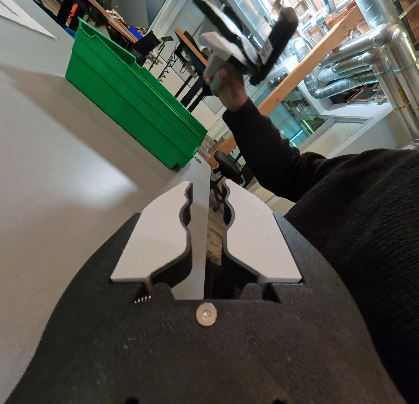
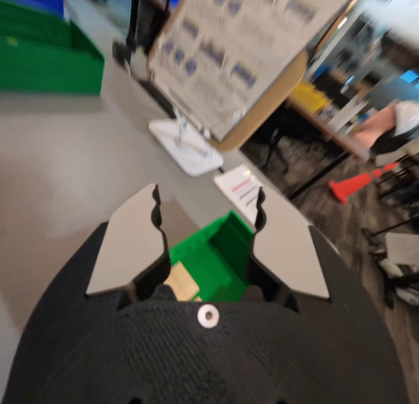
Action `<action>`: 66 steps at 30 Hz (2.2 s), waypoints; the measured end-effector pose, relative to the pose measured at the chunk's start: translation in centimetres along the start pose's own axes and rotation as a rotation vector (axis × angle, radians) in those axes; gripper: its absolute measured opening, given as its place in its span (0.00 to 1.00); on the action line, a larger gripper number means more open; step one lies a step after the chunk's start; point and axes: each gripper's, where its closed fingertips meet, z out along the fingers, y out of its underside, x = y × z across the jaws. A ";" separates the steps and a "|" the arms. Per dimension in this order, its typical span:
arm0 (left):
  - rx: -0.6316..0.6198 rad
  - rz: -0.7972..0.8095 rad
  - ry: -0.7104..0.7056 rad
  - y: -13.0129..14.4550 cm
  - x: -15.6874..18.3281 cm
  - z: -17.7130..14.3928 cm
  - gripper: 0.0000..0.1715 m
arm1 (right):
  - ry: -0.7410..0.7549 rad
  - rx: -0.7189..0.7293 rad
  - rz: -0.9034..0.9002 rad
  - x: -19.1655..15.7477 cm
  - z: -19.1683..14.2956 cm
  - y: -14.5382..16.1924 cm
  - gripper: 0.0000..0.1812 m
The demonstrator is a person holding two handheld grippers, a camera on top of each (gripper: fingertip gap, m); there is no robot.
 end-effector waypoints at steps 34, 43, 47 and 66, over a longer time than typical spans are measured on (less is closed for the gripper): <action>-1.513 0.590 -1.147 -11.0 -16.0 -39.9 0.29 | -0.608 0.215 0.726 -31.8 4.0 -4.1 0.33; -1.788 0.536 -1.068 -10.5 -19.5 -42.1 0.25 | -0.717 0.228 0.754 -32.7 3.2 -4.2 0.30; -1.807 0.519 -1.071 -10.2 -20.3 -42.5 0.25 | -0.740 0.255 0.728 -33.3 2.9 -4.6 0.28; -1.836 0.679 -1.203 -13.5 -19.5 -41.5 0.14 | -0.783 0.255 0.814 -33.0 2.8 -4.7 0.27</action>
